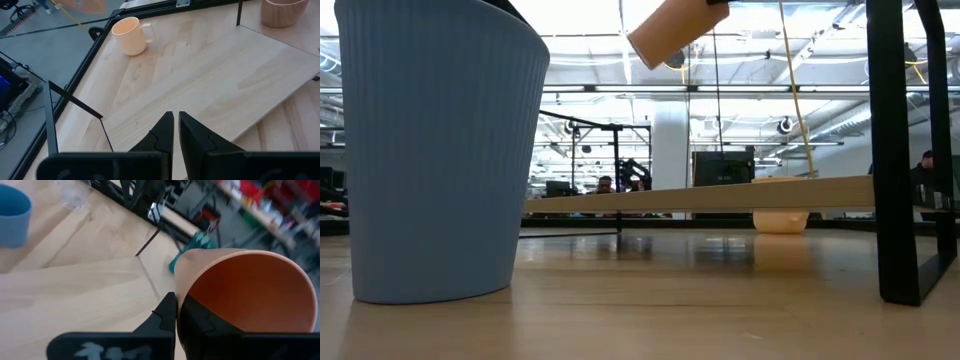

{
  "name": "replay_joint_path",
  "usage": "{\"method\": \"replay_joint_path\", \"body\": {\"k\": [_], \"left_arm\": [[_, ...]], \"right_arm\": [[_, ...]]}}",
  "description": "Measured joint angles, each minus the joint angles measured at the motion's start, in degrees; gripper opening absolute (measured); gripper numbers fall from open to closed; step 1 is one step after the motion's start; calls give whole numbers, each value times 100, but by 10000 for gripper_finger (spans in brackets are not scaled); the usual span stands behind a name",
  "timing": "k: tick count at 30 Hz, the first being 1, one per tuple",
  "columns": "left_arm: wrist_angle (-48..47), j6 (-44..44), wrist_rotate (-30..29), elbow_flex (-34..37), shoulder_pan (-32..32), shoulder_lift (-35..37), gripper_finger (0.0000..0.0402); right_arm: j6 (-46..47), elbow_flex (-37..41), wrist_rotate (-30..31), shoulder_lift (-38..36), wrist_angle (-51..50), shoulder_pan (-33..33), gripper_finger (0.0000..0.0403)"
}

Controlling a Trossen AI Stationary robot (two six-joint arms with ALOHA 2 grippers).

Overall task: Stack small to large cups/mugs on shelf
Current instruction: Put the orange cup on the shelf

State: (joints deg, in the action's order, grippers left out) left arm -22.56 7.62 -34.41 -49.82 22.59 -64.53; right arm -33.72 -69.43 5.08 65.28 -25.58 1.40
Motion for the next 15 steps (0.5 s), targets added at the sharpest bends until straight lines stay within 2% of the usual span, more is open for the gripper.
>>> {"method": "replay_joint_path", "body": {"k": [3,8,15], "left_arm": [[16,0,0,0,1,0,31],[18,-2,0,2,0,0,31],[17,-22,0,2,1,0,31]], "right_arm": [[-696,383,-235,-120,529,4,0],[-1765,978,-245,-238,1329,4,0],[-2041,1421,-243,-322,2012,4,0]]}}
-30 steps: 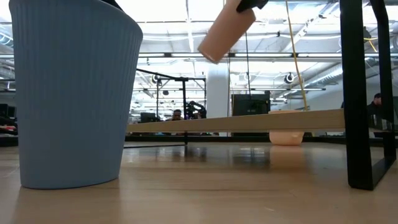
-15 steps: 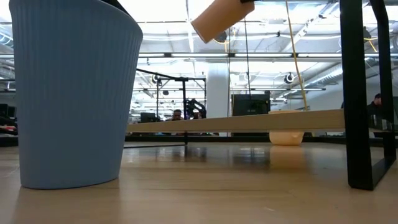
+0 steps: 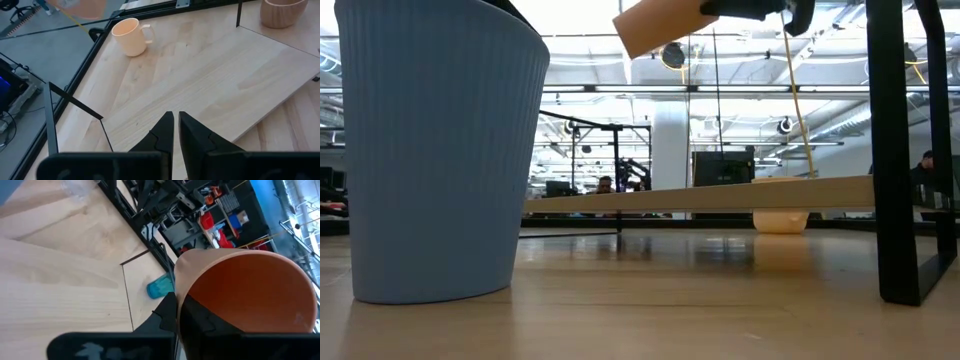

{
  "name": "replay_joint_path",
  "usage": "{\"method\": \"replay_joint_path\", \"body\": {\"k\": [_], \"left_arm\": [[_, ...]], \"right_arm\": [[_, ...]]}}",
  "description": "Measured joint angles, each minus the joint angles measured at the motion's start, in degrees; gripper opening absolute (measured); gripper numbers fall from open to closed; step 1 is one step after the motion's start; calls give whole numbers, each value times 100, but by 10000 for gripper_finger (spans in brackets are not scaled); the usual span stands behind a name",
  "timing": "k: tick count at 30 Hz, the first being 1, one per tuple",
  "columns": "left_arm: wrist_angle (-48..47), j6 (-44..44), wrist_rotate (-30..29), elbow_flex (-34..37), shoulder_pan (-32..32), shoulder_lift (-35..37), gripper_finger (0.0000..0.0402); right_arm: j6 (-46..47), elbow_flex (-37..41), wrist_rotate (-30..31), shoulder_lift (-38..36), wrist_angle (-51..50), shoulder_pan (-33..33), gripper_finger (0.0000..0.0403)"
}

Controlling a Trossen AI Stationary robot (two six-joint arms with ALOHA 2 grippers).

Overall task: Stack small to large cups/mugs on shelf
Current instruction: Put the orange cup on the shelf

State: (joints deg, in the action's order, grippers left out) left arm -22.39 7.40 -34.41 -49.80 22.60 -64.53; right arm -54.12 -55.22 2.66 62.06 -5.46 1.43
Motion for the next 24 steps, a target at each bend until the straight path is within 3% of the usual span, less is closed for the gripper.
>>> {"method": "replay_joint_path", "body": {"k": [11,24], "left_arm": [[0,-21,0,0,2,0,31],[0,-31,0,0,1,0,31]], "right_arm": [[474,85,2,4,99,0,0],[2227,85,7,7,99,-2,0]]}}
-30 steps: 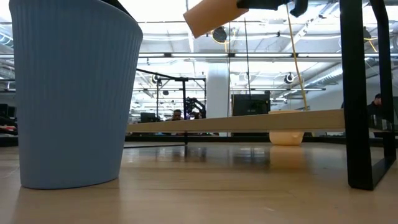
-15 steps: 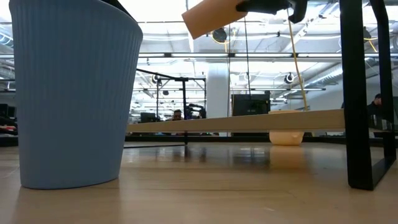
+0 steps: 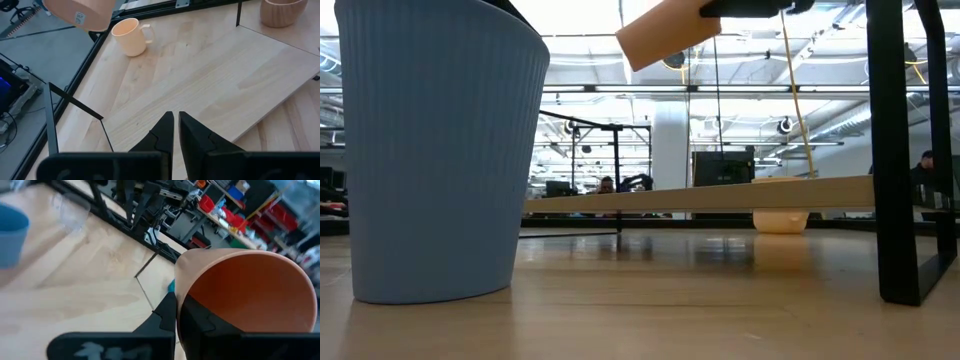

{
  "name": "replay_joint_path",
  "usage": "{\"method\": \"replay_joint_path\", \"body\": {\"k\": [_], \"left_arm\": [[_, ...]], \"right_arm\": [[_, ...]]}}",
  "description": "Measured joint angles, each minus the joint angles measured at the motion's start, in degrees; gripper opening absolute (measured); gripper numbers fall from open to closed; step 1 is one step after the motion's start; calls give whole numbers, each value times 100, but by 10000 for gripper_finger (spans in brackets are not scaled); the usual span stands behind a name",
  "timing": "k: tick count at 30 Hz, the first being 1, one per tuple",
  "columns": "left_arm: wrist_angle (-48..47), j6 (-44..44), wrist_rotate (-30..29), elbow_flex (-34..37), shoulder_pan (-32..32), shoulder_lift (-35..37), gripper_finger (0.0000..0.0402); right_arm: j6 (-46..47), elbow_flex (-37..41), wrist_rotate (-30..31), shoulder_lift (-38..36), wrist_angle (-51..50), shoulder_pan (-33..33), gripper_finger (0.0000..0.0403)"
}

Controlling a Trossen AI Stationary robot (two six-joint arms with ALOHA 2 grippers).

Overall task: Stack small to large cups/mugs on shelf
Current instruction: Put the orange cup on the shelf

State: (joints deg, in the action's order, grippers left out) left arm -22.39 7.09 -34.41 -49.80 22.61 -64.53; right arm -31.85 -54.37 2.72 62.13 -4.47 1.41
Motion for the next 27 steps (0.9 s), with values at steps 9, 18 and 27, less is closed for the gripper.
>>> {"method": "replay_joint_path", "body": {"k": [9,18,27], "left_arm": [[0,-4,0,0,0,0,31],[0,-4,0,0,0,0,31],[0,-56,-4,0,-1,2,31]], "right_arm": [[1638,0,19,0,0,0,0],[2992,0,245,0,-2,-2,0],[3865,0,814,4,-66,5,0]]}}
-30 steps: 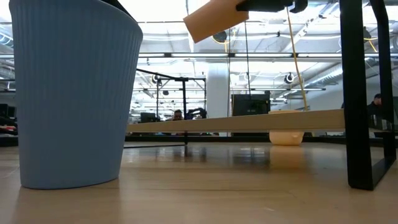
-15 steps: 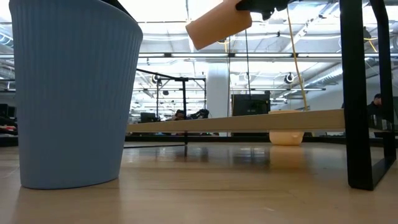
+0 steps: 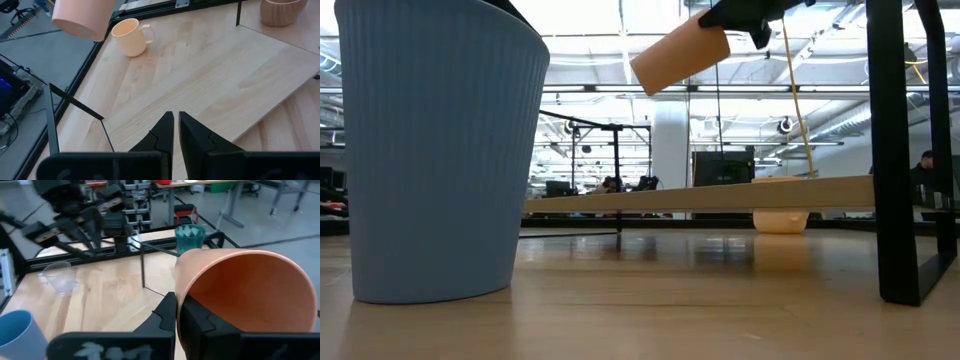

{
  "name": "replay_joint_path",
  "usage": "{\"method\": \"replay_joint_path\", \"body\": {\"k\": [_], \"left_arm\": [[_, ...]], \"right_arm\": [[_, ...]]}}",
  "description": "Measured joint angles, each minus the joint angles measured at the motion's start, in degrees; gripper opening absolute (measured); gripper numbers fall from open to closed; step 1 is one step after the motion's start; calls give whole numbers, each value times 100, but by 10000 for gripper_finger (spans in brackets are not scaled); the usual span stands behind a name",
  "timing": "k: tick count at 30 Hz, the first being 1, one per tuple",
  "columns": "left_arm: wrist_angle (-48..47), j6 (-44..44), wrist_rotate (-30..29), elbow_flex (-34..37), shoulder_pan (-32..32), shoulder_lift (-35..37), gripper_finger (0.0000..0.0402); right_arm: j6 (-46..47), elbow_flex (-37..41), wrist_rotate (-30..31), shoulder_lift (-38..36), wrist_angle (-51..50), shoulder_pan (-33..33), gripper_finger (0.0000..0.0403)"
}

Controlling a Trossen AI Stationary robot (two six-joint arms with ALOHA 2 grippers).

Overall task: Stack small to large cups/mugs on shelf
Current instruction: Put the orange cup on the shelf

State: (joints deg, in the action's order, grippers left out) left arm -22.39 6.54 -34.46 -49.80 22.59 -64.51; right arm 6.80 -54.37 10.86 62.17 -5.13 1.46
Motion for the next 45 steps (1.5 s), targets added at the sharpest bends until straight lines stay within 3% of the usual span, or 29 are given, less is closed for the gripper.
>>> {"method": "replay_joint_path", "body": {"k": [5,9,15,29,38,45], "left_arm": [[0,-5,0,0,0,0,31],[2,-17,-4,0,0,0,31],[141,-94,-13,2,0,0,31],[251,-180,-7,2,0,0,31],[251,-169,-2,2,0,0,31],[251,-156,7,2,0,0,31]], "right_arm": [[83,-3,98,2,-18,3,0],[-221,-348,108,179,-698,4,0],[-203,-1663,106,923,-2193,4,0],[-270,-4341,77,2796,-4359,216,0],[-302,-5861,-931,3877,-5537,392,0],[-281,-6479,-1513,4497,-6100,663,0]]}}
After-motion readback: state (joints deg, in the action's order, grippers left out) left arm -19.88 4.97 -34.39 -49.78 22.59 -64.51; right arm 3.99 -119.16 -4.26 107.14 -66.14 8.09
